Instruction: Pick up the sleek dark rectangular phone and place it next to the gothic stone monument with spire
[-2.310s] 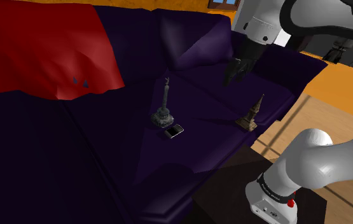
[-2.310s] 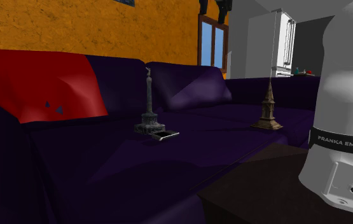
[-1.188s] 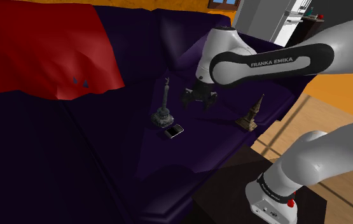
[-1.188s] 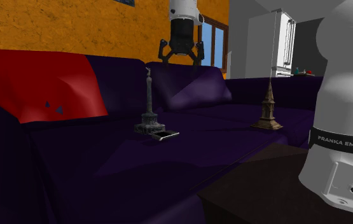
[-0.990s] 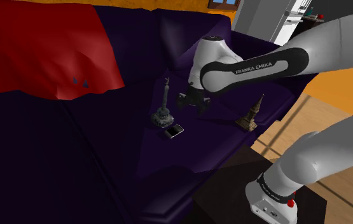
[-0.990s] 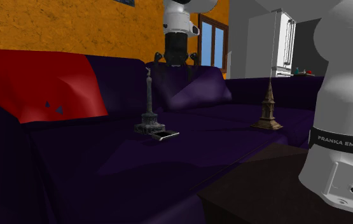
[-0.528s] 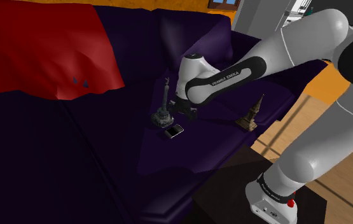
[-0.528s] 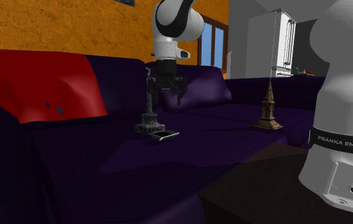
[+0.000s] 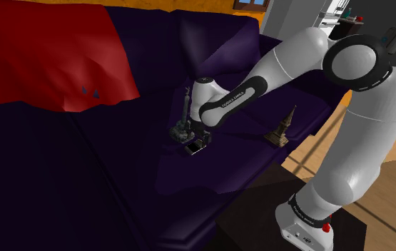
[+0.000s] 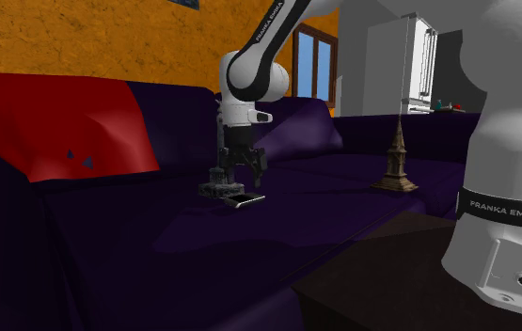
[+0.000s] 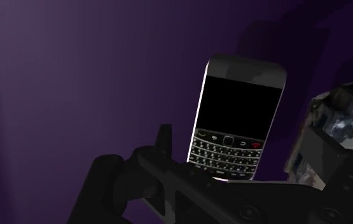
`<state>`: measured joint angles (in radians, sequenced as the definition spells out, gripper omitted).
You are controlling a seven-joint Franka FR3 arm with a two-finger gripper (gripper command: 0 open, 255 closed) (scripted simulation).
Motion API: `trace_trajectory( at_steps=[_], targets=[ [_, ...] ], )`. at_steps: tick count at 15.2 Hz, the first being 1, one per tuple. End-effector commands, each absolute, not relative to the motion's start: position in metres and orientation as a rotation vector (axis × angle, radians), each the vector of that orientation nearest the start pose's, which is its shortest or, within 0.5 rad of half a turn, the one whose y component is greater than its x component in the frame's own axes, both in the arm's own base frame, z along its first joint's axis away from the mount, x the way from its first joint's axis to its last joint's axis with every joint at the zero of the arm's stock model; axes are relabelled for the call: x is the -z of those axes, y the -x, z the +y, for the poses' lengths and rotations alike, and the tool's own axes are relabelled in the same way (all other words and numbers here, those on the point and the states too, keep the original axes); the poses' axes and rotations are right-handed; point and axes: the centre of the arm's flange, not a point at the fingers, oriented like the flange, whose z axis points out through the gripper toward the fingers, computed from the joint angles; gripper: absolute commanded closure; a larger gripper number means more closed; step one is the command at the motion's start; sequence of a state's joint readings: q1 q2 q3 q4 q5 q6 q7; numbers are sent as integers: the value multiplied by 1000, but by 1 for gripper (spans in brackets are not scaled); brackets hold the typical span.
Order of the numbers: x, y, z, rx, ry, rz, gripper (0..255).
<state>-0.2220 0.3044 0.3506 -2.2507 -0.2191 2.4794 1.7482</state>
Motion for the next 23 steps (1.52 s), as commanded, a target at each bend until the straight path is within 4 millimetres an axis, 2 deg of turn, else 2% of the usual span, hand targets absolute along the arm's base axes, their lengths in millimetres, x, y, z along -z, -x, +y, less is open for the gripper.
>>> trace_trajectory(
  at_steps=[1, 7, 14, 15, 23],
  targets=[
    [-219, -536, 72, -13, 2368, 2150, 0],
    [-190, -535, 71, -13, 2368, 2150, 0],
    [-190, -535, 71, -13, 2368, 2150, 0],
    [-189, -535, 71, -13, 2368, 2150, 255],
    [-190, -536, 71, -13, 2368, 2150, 255]
  ],
)
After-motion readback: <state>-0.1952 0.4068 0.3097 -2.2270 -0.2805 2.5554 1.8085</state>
